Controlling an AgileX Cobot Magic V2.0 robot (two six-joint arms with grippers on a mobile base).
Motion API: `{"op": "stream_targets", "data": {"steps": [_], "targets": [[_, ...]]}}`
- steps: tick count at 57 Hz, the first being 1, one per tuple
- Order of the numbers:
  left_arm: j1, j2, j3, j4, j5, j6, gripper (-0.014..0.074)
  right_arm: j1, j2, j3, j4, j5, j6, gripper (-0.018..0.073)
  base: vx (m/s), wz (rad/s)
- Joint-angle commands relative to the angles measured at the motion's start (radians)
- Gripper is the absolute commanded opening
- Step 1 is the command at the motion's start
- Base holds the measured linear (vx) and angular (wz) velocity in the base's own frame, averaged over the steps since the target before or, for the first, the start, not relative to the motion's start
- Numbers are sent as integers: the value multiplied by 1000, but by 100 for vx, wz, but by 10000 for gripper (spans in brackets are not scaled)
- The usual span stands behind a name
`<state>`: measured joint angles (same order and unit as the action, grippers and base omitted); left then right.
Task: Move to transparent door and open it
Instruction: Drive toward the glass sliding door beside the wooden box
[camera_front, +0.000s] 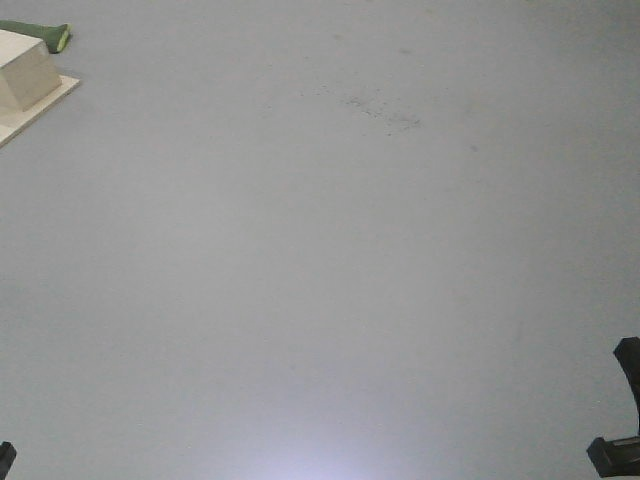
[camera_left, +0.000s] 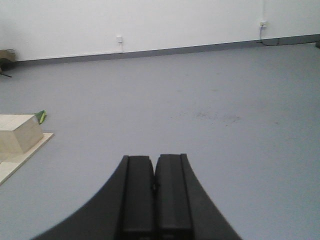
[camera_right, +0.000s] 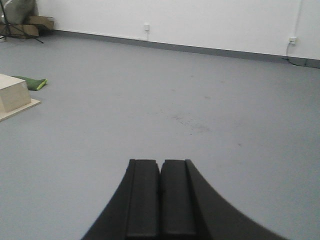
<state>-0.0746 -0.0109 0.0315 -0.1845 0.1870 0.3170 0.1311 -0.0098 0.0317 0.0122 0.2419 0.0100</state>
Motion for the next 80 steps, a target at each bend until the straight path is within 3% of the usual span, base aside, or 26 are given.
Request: {"op": "stream_targets", "data": {"steps": [1, 80], "targets": [[-5, -14, 9, -4, -77, -4, -6, -4, -15, 2, -2, -82, -4, -4, 39, 46], [-5, -14, 9, -4, -75, -4, -6, -4, -15, 2, -2, -82, -4, -4, 47, 46]]}}
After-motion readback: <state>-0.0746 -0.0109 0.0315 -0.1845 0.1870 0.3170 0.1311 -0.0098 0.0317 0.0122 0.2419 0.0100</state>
